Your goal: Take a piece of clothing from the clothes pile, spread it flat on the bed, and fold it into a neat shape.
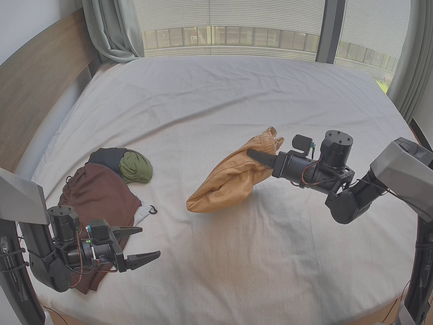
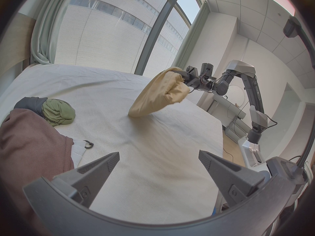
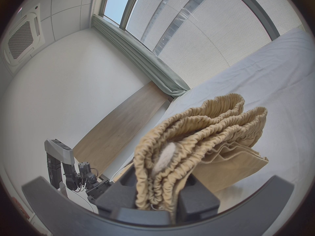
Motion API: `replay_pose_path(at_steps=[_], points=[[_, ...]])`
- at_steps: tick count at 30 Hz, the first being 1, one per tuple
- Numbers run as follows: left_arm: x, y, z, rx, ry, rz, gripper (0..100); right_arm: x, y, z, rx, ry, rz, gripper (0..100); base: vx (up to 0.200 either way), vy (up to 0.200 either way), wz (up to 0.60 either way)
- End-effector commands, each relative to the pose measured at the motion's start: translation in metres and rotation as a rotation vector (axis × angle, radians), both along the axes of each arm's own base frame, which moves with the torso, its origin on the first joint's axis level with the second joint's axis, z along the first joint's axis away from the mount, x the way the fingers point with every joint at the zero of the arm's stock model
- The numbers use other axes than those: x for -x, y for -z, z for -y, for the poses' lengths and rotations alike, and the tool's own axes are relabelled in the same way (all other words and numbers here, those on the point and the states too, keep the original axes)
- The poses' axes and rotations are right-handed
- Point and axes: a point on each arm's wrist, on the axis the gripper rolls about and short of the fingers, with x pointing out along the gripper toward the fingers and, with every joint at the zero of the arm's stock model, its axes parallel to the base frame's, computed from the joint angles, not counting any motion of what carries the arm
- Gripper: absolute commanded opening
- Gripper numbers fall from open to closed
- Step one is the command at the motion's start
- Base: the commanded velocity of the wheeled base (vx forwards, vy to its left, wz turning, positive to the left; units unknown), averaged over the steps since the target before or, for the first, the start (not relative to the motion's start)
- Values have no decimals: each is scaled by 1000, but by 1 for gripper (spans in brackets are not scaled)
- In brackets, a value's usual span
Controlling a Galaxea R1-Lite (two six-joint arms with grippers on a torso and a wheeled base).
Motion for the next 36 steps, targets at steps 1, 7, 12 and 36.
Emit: replay_pose_path(at_steps=[1,7,12,36], points=[[0,0,0,0,-1,-1,100,-9,-15,-4,-13,0,33,0,0,0,0],[0,0,0,0,-1,-1,100,-17,-27,-7,-19,0,48,0,0,0,0],[2,1,0,0,0,-8,100,-27,-29,-9,-21,4,52,0,0,0,0],[2,2,0,-1,2,-17,100,-52,-17,-14,-26,15,66,0,0,0,0]])
